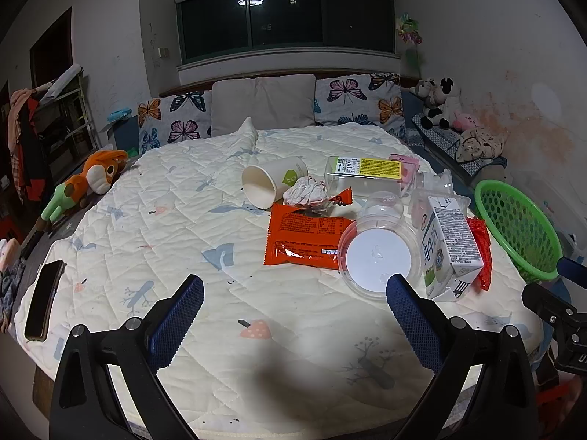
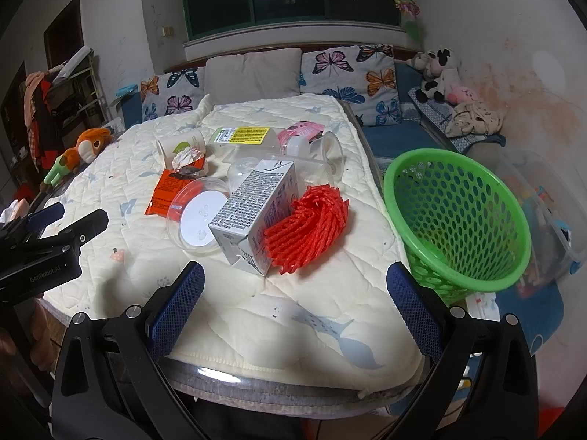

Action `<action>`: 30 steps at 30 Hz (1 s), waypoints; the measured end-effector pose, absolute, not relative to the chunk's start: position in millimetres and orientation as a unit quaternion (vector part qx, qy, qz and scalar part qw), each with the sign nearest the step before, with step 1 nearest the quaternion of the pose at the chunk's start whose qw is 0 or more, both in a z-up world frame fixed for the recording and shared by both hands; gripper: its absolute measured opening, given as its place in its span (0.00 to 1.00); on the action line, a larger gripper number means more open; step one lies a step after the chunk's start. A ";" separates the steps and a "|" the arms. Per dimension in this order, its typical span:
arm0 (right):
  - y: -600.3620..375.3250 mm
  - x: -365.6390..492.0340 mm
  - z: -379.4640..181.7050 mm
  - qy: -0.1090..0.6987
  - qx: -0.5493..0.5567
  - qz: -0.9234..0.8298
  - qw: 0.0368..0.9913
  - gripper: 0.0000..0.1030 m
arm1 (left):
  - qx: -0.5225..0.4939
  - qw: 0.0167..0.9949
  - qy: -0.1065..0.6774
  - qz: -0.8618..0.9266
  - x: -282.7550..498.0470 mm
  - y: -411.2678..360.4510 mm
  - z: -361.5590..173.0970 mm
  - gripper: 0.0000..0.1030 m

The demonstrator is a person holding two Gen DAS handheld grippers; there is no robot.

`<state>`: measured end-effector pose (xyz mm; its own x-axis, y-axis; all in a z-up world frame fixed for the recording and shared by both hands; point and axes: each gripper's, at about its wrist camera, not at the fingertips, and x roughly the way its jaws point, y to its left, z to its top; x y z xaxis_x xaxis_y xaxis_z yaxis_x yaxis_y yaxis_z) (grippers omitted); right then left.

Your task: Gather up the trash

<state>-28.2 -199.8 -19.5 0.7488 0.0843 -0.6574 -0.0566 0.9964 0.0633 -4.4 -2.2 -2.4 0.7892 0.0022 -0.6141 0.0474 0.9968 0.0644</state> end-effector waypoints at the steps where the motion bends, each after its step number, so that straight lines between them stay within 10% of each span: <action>1: -199.8 -27.6 -19.9 0.352 0.020 0.037 0.935 0.96 | 0.038 0.945 0.325 -0.011 -5.0 -3.4 -2.7 0.94; 30: -203.6 -9.8 -20.5 0.355 0.018 0.039 0.934 0.96 | 0.034 0.941 0.337 -0.014 16.9 11.7 -11.3 0.94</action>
